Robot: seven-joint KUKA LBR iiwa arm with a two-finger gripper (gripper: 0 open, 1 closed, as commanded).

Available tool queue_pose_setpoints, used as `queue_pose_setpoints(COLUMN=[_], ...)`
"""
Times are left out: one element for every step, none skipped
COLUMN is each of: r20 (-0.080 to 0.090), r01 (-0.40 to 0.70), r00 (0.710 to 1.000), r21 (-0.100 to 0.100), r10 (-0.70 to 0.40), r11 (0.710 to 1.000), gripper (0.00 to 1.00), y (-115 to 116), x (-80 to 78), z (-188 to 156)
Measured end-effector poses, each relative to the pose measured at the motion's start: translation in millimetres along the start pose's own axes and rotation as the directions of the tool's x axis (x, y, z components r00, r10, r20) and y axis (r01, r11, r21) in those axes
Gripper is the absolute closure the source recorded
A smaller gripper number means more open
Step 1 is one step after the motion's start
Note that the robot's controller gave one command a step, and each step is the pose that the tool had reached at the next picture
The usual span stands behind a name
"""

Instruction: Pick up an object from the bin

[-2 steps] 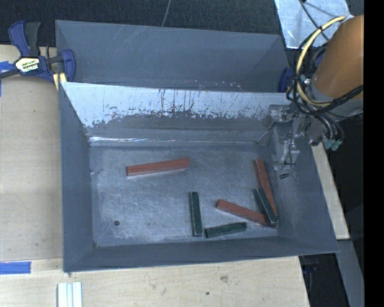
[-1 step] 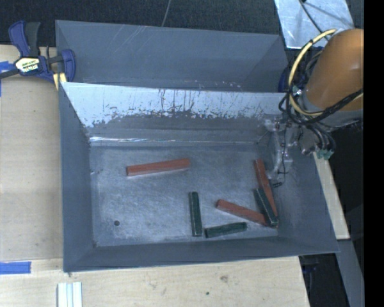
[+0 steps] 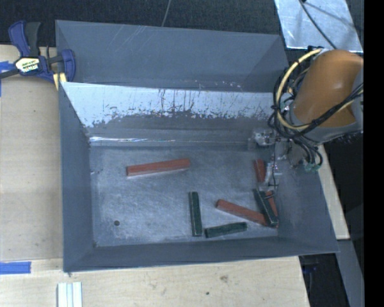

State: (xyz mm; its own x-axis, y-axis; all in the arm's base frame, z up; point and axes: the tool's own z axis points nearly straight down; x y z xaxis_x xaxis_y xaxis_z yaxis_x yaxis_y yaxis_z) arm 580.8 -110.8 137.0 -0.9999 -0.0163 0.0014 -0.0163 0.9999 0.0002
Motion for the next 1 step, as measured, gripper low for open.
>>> queue_pose_setpoints(r20=[0.009], r01=[0.054], r00=[0.998], r21=[0.003], r10=[-0.054], r11=[0.999], gripper=[0.00], y=[3.1], x=[25.2], z=[48.9])
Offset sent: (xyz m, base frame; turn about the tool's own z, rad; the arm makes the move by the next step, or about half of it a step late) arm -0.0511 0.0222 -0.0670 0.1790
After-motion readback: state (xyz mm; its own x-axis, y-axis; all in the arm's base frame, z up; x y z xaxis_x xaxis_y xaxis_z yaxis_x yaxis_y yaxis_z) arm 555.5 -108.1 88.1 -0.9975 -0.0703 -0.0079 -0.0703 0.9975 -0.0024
